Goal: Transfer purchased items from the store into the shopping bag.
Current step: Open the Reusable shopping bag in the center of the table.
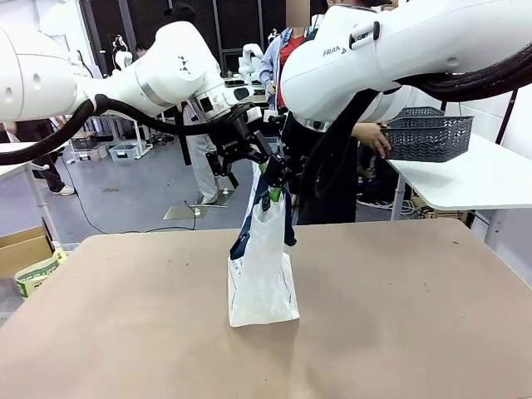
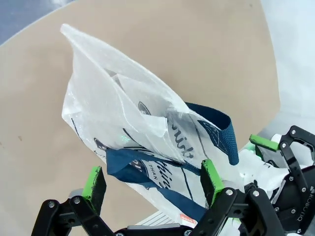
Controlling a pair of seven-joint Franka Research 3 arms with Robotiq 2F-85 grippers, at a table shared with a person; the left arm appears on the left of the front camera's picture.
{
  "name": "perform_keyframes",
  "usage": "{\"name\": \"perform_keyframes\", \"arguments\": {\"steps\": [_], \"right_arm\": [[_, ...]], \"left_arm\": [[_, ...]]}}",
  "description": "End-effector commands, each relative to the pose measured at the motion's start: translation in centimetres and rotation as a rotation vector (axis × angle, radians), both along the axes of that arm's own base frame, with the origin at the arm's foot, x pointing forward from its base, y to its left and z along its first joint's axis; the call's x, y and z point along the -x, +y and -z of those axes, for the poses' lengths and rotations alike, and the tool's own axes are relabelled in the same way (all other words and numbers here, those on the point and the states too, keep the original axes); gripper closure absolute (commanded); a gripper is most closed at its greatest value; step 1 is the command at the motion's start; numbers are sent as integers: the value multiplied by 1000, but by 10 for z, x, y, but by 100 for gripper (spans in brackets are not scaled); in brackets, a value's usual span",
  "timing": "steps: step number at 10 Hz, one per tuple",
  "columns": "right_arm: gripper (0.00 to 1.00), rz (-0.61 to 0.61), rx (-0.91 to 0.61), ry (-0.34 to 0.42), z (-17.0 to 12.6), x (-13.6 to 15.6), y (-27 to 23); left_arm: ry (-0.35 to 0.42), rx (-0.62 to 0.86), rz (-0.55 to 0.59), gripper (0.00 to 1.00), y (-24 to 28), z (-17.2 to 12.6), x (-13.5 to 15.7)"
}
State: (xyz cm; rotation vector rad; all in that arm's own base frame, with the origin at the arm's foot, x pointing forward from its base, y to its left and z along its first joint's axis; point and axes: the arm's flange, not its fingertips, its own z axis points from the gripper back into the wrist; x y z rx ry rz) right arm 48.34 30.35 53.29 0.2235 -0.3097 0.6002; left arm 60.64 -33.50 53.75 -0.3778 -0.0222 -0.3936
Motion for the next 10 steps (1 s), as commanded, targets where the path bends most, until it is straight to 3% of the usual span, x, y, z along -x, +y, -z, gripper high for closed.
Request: {"name": "perform_keyframes", "arguments": {"steps": [1,3,6,10], "right_arm": [[0,8,10,7,5,2,-3],[0,11,14,11,6,2,-3],[0,-4,13,25,8,2,-1],[0,-16,12,38,12,0,0]], "left_arm": [[37,-13,-19,0,0,-3,-7],[37,-21,-47,0,8,2,-8],[-48,25,-104,0,6,-13,-12],[-27,30,-114,0,-2,-7,-14]]}}
